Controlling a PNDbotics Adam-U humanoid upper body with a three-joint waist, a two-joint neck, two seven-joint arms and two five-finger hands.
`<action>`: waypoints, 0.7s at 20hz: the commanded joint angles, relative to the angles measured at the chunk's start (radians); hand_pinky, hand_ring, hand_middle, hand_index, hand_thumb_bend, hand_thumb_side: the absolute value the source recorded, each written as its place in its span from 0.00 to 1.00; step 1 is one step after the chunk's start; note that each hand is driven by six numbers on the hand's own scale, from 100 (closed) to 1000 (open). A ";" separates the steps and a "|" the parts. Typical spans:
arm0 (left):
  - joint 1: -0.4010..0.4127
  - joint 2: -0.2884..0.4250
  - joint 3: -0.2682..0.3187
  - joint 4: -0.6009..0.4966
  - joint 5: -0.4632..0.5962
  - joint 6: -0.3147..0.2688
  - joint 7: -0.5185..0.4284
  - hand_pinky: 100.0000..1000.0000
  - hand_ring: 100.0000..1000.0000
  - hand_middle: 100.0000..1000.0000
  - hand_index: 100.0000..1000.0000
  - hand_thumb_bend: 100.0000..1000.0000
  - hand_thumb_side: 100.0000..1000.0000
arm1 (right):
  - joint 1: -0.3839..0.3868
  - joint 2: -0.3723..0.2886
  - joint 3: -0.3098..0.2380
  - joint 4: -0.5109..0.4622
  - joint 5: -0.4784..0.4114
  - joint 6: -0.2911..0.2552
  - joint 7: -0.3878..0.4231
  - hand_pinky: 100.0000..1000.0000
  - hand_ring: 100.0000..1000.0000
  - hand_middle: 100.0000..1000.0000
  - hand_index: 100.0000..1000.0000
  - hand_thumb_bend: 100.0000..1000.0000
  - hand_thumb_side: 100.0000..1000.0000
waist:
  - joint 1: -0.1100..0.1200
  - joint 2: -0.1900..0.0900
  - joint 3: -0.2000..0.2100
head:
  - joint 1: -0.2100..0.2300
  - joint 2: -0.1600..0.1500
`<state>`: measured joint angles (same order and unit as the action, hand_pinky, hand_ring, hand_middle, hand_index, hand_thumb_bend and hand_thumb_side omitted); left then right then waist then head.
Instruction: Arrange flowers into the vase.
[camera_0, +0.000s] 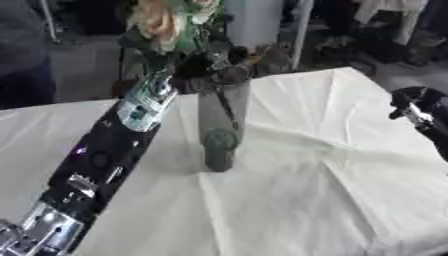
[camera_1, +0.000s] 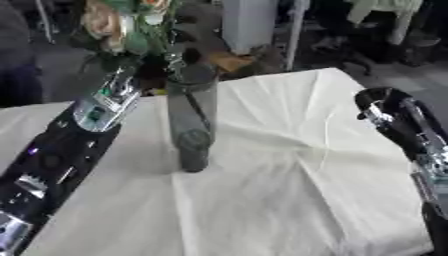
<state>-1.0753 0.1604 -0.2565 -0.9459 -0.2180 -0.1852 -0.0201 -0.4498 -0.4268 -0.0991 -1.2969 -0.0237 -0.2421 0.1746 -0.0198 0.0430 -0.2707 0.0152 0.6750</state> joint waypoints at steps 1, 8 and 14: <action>-0.042 0.032 0.022 -0.026 -0.097 0.019 0.013 0.88 0.72 0.82 0.84 1.00 0.62 | -0.022 -0.020 -0.010 -0.006 0.005 -0.001 0.001 0.59 0.45 0.50 0.68 0.43 0.52 | -0.004 -0.015 -0.001 | -0.001 -0.005; -0.056 0.052 0.043 -0.018 -0.267 0.057 -0.016 0.88 0.72 0.81 0.84 1.00 0.65 | -0.020 -0.021 -0.010 -0.005 0.006 -0.001 0.001 0.59 0.45 0.49 0.68 0.43 0.52 | -0.003 -0.018 0.000 | -0.006 -0.003; -0.058 0.057 0.048 -0.009 -0.369 0.077 -0.063 0.88 0.74 0.83 0.87 1.00 0.67 | -0.020 -0.020 -0.011 -0.005 0.006 -0.001 0.001 0.59 0.45 0.49 0.68 0.43 0.52 | -0.002 -0.020 -0.001 | -0.007 -0.003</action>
<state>-1.1007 0.1947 -0.2189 -0.9452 -0.5640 -0.1118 -0.0709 -0.4498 -0.4268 -0.0993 -1.2935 -0.0237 -0.2421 0.1747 -0.0190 0.0372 -0.2708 0.0084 0.6751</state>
